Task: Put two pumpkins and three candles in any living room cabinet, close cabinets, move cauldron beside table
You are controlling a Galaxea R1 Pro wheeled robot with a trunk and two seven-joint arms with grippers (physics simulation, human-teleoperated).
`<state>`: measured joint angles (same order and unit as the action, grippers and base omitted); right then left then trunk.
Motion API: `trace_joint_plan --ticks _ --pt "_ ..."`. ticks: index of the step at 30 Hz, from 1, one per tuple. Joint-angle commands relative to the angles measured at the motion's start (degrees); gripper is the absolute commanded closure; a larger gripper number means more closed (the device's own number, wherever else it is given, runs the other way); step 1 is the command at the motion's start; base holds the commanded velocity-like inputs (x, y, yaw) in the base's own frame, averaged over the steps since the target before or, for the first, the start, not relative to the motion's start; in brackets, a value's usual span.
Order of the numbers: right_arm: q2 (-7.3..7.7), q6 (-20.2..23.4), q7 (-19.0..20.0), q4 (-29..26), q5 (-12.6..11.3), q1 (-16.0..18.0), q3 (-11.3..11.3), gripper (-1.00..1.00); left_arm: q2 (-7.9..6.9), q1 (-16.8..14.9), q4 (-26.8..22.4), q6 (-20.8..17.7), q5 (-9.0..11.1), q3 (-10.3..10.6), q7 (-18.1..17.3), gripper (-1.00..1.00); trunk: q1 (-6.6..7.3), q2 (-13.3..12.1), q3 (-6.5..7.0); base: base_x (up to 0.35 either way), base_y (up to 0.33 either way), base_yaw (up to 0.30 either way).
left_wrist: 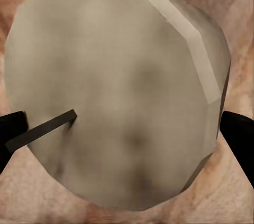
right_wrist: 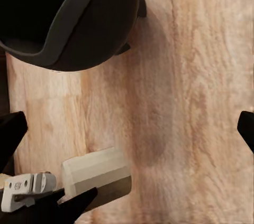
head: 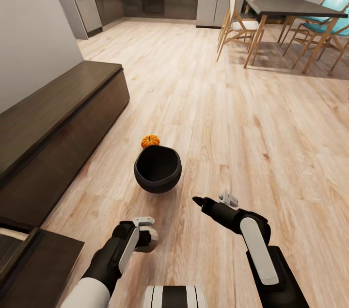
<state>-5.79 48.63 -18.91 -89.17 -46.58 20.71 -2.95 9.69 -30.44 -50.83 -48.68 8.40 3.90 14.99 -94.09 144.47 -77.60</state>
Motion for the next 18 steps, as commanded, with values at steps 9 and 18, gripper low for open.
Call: trace_joint_plan --ticks 9,18 --pt "-0.01 0.1 -4.7 -0.1 -1.0 0.0 -1.2 -1.00 0.07 -0.1 -0.8 -0.7 0.7 -0.2 0.3 1.00 0.25 -0.1 1.96 -0.055 0.000 0.000" --pt "-0.01 0.1 -4.7 -0.1 -1.1 0.0 -1.2 -1.00 0.09 -0.1 -0.8 -0.6 0.7 -0.1 0.4 1.00 0.48 -0.2 3.95 0.000 0.000 0.000"
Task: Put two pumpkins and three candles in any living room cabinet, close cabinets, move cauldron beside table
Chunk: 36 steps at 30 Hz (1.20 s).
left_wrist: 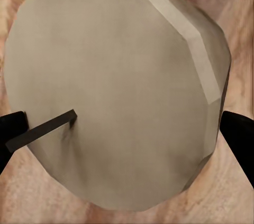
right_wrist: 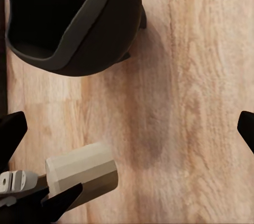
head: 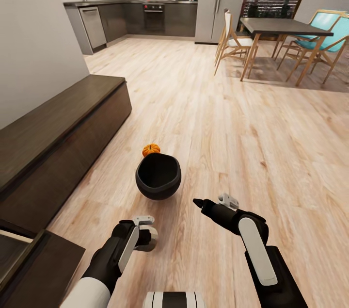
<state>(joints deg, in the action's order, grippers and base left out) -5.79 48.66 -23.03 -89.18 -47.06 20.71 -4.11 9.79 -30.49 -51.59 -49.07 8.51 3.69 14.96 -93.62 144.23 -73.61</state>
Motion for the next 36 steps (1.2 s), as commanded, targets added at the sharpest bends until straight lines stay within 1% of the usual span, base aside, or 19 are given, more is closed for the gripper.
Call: trace_joint_plan --ticks 1,26,36 --pt "-0.01 0.1 -0.6 -0.1 -0.6 0.0 0.0 -1.00 0.01 0.0 0.0 -0.2 0.6 0.1 0.4 1.00 0.03 0.0 0.18 0.000 0.000 0.000" --pt "-0.01 0.0 -0.5 0.0 -0.7 0.0 0.1 -1.00 0.02 0.0 0.0 -0.3 0.7 0.1 0.4 1.00 0.68 -0.3 5.72 0.000 0.000 0.000" --pt "-0.01 0.0 -0.5 0.0 -0.7 0.0 0.0 -1.00 -0.04 0.0 0.0 -0.3 0.7 0.1 0.4 1.00 0.93 -0.5 7.94 -0.136 0.000 0.000"
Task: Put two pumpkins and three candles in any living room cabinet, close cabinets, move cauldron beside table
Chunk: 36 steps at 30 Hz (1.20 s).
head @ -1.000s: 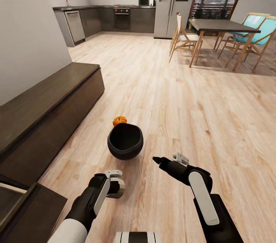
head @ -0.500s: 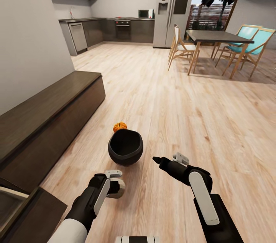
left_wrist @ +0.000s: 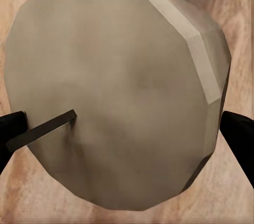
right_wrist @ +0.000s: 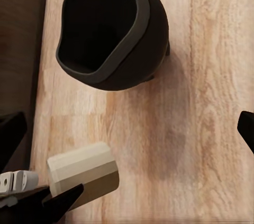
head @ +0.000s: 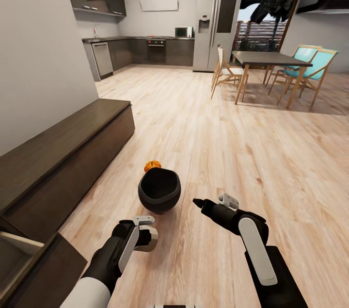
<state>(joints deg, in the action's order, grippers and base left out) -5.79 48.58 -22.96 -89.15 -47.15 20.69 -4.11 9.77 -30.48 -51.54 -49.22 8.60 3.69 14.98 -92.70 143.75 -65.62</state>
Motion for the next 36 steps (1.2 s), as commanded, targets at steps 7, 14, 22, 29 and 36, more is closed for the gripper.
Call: trace_joint_plan --ticks 7,14,22,29,36 --pt "-0.01 0.1 -0.6 -0.1 -0.6 0.0 0.0 -1.00 0.07 0.0 -0.1 -0.1 0.6 0.1 0.4 1.00 0.20 -0.1 1.51 -0.014 0.000 0.000" --pt "-0.01 0.0 -0.6 0.0 -0.6 0.0 0.0 -1.00 0.07 0.0 -0.1 -0.1 0.6 0.1 0.4 1.00 0.38 -0.2 3.06 0.000 0.000 0.000" --pt "-0.03 0.0 -0.6 0.0 -0.6 0.0 0.0 -1.00 0.07 0.0 -0.1 -0.1 0.6 0.1 0.4 1.00 0.59 -0.3 4.83 0.000 0.000 0.000" --pt "-0.04 0.0 -0.6 0.0 -0.6 0.0 0.0 -1.00 0.07 0.0 -0.1 -0.1 0.6 0.2 0.4 1.00 0.77 -0.4 6.38 0.000 0.000 0.000" --pt "-0.09 0.0 -0.6 0.0 -0.6 0.0 0.0 -1.00 0.07 0.0 -0.1 -0.1 0.6 0.3 0.4 1.00 0.95 -0.5 7.93 0.000 0.000 0.000"
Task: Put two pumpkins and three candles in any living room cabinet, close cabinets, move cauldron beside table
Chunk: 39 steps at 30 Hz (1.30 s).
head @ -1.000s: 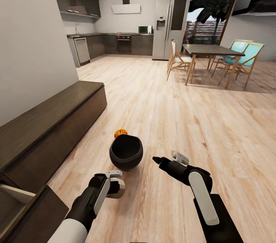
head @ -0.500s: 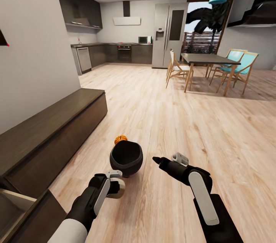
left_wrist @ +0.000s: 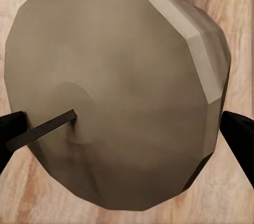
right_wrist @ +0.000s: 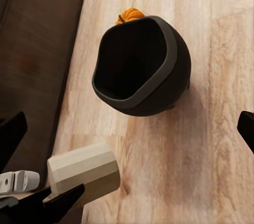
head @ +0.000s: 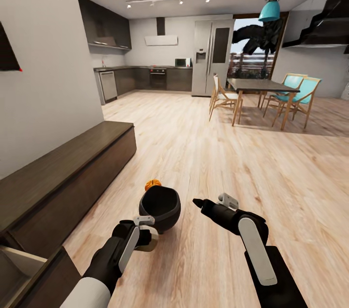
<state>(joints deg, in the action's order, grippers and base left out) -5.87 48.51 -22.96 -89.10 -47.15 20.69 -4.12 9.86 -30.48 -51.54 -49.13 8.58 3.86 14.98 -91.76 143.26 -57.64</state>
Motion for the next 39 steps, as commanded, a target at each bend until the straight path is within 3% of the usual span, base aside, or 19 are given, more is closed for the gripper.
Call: trace_joint_plan --ticks 1,10,39 --pt "-0.01 0.1 -0.6 -0.1 -0.6 0.0 0.0 -1.00 -0.02 0.0 -0.1 -0.2 0.6 0.1 0.4 1.00 0.03 0.0 0.17 0.000 0.000 0.000" --pt "-0.01 0.2 -0.5 -0.1 -0.6 0.1 0.0 -1.00 -0.02 0.0 -0.1 -0.2 0.6 0.1 0.4 1.00 1.59 -2.8 1.80 0.000 0.000 0.000" --pt "-0.01 0.3 -0.5 -0.1 -0.7 0.1 0.0 -1.00 -0.02 0.0 -0.1 -0.2 0.6 0.2 0.4 1.00 7.96 -14.4 4.33 0.000 0.000 0.000"
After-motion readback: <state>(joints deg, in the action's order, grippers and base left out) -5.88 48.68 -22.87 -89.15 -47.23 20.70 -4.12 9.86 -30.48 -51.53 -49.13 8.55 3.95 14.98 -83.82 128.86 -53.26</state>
